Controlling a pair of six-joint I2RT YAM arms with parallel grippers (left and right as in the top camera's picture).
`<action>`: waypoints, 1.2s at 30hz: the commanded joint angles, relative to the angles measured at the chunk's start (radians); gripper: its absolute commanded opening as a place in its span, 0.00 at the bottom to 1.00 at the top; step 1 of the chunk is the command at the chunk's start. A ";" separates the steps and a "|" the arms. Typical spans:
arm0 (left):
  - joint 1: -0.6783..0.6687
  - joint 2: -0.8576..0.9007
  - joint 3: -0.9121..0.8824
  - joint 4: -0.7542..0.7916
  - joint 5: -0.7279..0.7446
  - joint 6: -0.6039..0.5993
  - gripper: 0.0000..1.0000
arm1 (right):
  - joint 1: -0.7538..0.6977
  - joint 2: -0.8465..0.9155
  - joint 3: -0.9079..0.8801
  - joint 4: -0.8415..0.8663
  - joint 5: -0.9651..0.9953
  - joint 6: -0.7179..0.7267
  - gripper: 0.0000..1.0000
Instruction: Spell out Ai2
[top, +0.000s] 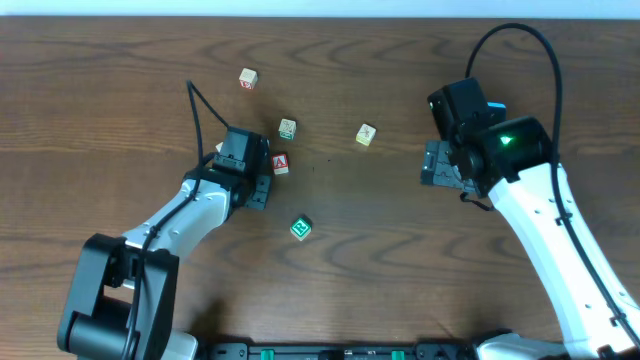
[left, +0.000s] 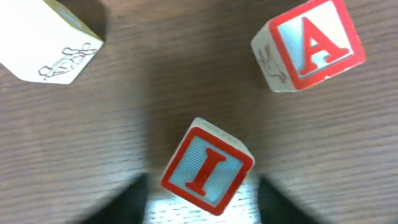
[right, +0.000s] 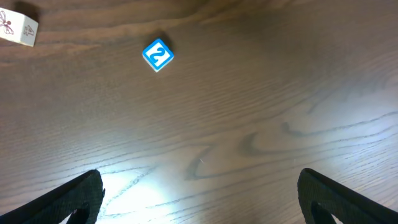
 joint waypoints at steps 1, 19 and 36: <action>0.002 0.006 0.018 -0.002 0.002 -0.010 0.79 | -0.009 -0.002 -0.001 -0.001 0.014 0.008 0.99; 0.002 0.011 0.018 0.066 0.085 0.514 0.73 | -0.009 -0.002 -0.001 -0.012 0.015 0.007 0.99; 0.002 0.015 0.018 -0.016 0.078 0.503 0.32 | -0.009 -0.002 -0.001 -0.020 0.014 0.008 0.99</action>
